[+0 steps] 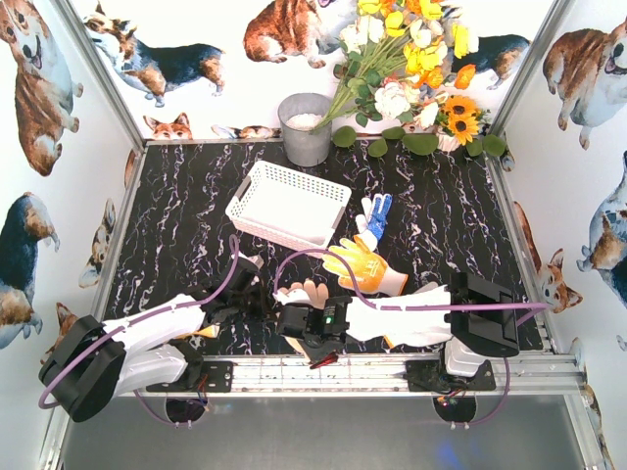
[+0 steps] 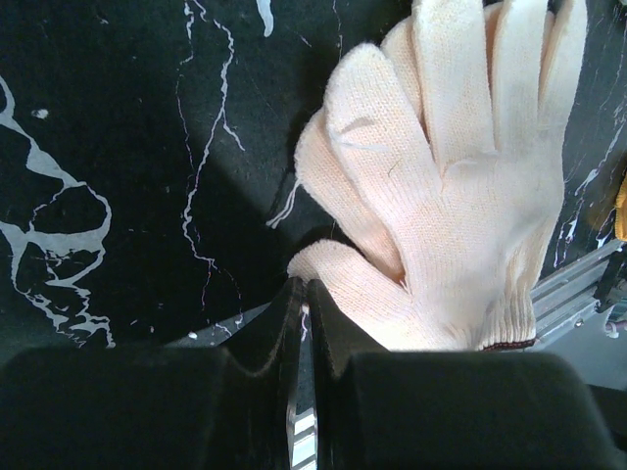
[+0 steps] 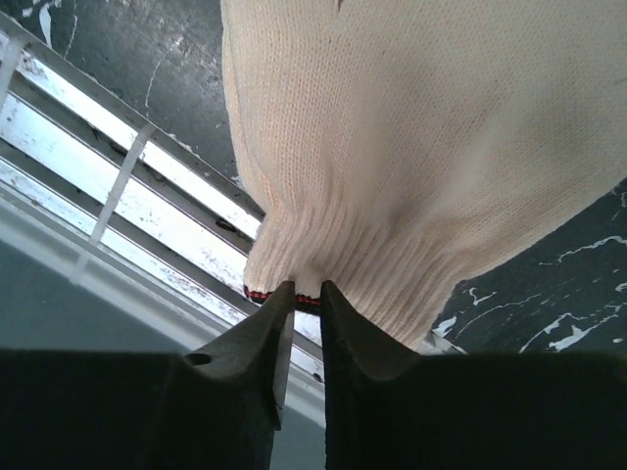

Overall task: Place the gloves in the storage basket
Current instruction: Pair the glove with the glove.

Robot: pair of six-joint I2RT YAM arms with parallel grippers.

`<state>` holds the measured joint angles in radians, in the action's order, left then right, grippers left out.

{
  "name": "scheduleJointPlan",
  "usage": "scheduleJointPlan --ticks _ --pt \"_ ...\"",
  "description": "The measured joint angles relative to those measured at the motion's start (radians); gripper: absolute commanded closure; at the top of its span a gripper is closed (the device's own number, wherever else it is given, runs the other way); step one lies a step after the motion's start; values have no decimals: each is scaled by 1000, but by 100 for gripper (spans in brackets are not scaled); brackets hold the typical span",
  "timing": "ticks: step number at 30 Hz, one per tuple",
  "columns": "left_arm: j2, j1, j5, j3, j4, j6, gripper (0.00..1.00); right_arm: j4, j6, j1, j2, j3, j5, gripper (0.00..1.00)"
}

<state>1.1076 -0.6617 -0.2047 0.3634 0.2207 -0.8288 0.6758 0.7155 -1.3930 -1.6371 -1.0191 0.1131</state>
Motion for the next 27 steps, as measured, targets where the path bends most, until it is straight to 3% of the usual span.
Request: scheduleJointPlan --ticks 5,12,18,27 --pt "-2 0 0 -2 -1 0 100 12 -14 -18 -1 -6 16 63" --pt "-2 0 0 -3 -4 0 100 12 -39 -34 -35 -16 20 59" --pt "-2 0 0 -3 -4 0 100 11 -44 -35 -48 -20 28 75" --pt "0 0 -1 -3 -7 0 100 29 -35 -35 -45 -23 49 88"
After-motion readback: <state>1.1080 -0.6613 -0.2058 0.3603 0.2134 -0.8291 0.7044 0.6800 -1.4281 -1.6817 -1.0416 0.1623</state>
